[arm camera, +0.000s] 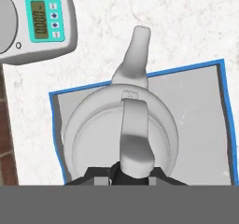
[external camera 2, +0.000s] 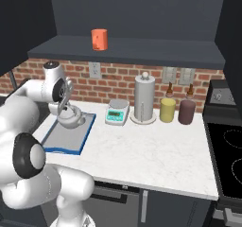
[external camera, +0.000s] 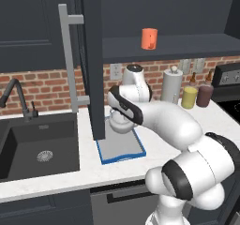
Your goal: Pick the kettle from the counter and place it on the tray. Then pick the mug from the cabinet and place it on the tray. Then close the cabinet doors.
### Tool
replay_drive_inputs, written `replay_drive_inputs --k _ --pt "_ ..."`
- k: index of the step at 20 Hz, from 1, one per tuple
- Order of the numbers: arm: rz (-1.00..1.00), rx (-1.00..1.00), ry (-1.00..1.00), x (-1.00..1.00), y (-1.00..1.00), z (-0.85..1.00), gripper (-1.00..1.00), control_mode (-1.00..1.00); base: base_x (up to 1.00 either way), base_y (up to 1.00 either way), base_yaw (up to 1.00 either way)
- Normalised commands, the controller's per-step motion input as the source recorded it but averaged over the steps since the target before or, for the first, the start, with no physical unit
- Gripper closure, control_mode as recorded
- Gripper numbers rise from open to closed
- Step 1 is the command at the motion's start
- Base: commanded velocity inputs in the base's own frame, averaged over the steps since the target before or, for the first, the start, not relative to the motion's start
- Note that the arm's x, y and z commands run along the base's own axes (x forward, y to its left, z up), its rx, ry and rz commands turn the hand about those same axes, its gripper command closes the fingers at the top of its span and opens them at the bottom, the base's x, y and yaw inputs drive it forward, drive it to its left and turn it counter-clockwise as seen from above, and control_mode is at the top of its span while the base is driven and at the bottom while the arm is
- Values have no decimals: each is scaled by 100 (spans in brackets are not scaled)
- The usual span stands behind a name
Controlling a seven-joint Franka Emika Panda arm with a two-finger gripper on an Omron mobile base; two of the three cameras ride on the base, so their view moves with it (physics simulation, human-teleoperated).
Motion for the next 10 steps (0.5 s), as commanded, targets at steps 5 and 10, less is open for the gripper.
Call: replay_drive_inputs --k 5,10 --pt "0 -7 0 20 11 -19 100 -100 0 0 0" --pt "0 0 1 19 9 -16 100 -100 0 0 0"
